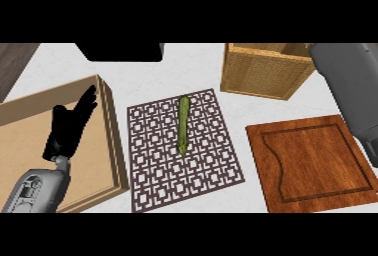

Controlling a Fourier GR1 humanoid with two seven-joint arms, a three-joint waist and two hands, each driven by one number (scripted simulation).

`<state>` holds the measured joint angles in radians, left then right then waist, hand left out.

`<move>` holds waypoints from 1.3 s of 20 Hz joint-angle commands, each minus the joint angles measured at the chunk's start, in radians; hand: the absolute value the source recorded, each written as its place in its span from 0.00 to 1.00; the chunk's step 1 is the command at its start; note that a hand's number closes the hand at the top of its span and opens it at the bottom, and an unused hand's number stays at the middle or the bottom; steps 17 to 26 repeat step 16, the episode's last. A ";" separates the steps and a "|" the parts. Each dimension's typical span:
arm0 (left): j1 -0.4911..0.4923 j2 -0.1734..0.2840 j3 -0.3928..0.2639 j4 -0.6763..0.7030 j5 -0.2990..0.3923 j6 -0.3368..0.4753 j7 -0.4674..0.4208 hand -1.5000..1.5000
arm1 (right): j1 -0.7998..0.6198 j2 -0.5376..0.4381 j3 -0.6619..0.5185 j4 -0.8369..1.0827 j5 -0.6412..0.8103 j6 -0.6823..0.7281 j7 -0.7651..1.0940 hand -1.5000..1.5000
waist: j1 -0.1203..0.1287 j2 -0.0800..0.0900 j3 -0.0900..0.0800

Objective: Pick the sweet potato from the cutting board and place it in the basket

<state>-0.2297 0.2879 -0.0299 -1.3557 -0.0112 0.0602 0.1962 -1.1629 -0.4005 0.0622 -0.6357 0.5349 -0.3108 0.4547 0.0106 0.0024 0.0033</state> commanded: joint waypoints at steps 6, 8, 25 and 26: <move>0.068 -0.015 -0.007 -0.057 -0.023 0.019 0.025 0.50 | 0.137 -0.106 -0.114 -0.188 -0.035 -0.132 0.052 0.00 | -0.026 -0.011 -0.003; 0.048 0.005 0.028 0.017 -0.018 0.007 -0.027 0.50 | 0.152 -0.151 -0.148 -0.234 -0.061 -0.095 0.113 0.00 | -0.042 -0.012 -0.004; 0.050 -0.004 0.026 -0.071 -0.003 -0.003 0.068 0.50 | 0.525 -0.283 -0.288 -0.568 -0.224 0.011 0.070 0.00 | -0.047 -0.014 -0.003; 0.050 -0.004 0.026 -0.071 -0.003 -0.003 0.068 0.50 | 0.525 -0.283 -0.288 -0.568 -0.224 0.011 0.070 0.00 | -0.047 -0.014 -0.003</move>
